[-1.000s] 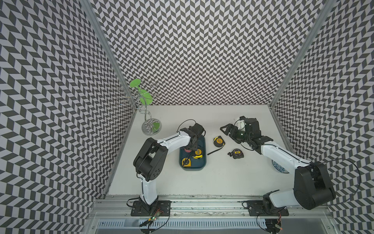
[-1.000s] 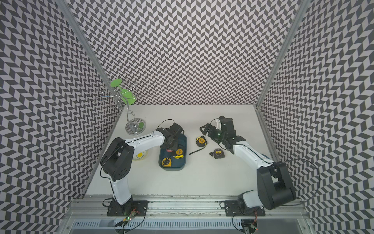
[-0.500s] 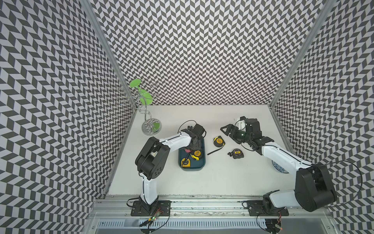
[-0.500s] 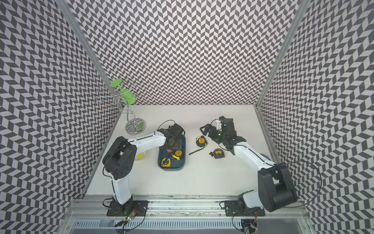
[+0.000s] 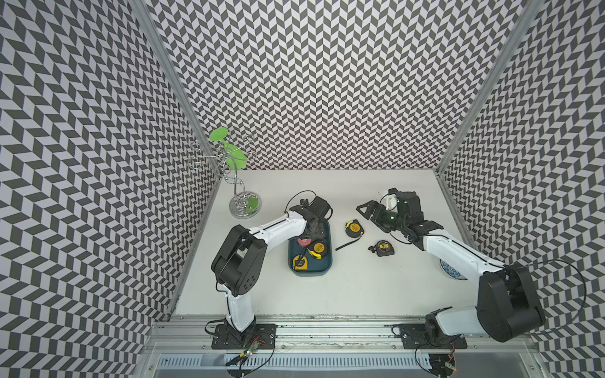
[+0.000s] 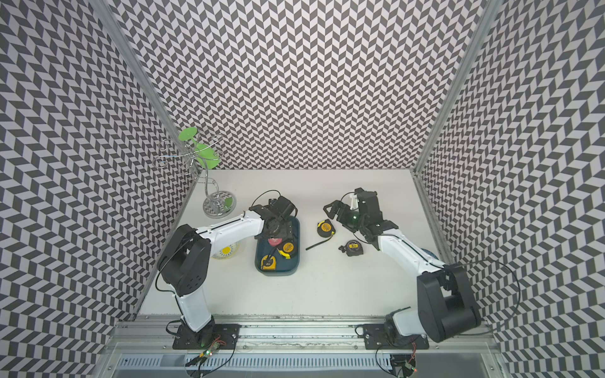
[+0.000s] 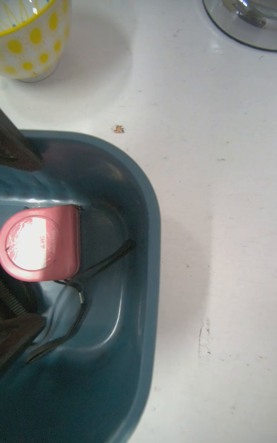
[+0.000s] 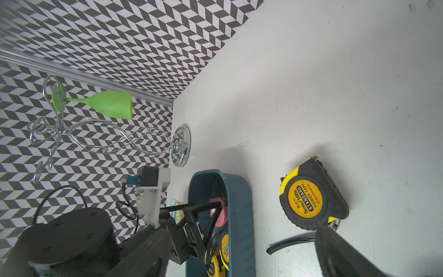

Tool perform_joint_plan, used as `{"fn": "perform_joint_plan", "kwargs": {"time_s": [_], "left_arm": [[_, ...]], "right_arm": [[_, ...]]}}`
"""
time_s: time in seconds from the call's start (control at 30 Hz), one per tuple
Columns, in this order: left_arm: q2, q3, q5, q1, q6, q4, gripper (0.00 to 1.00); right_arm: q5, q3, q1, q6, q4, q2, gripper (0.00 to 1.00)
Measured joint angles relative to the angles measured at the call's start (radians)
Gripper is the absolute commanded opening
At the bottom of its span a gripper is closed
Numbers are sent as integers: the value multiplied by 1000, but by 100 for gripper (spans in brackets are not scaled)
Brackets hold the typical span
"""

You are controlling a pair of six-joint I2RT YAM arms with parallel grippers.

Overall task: Take the tape measure out of the storage box
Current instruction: Place the tape measure in the storage box, then pick up the tape measure from the storage box.

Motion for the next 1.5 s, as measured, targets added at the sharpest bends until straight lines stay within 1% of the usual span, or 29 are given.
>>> {"fn": "perform_joint_plan", "kwargs": {"time_s": [0.1,0.33,0.47,0.7,0.8,0.9,1.0,1.17,1.23,1.27,1.33,1.4,1.5], "left_arm": [[0,3,-2,0,-5,-8,94],[10,16,-2,-4,-15,-34,85],[22,16,3,-6,-14,-35,84],[92,11,15,-5,-19,-34,84],[105,11,21,-4,-27,-31,83],[109,11,32,2,-34,-26,79],[113,11,43,9,-42,-12,70],[120,18,57,19,-39,5,42],[121,21,60,21,-44,6,35],[121,21,63,21,-44,6,28],[121,23,64,21,-44,5,19],[120,24,64,21,-45,1,14],[111,30,69,21,-45,-20,13]], "right_arm": [[0,0,0,0,0,0,98],[0,0,-2,0,0,0,98],[0,0,-3,0,0,0,98],[0,0,-4,0,0,0,98],[0,0,-4,0,0,0,98],[0,0,-4,0,0,0,98],[0,0,-4,0,0,0,98],[0,0,-6,0,0,1,98],[0,0,-8,0,0,1,98],[0,0,-10,0,0,1,98],[0,0,-12,0,0,0,98],[0,0,-12,0,0,1,98],[0,0,-12,0,0,1,98]]}}
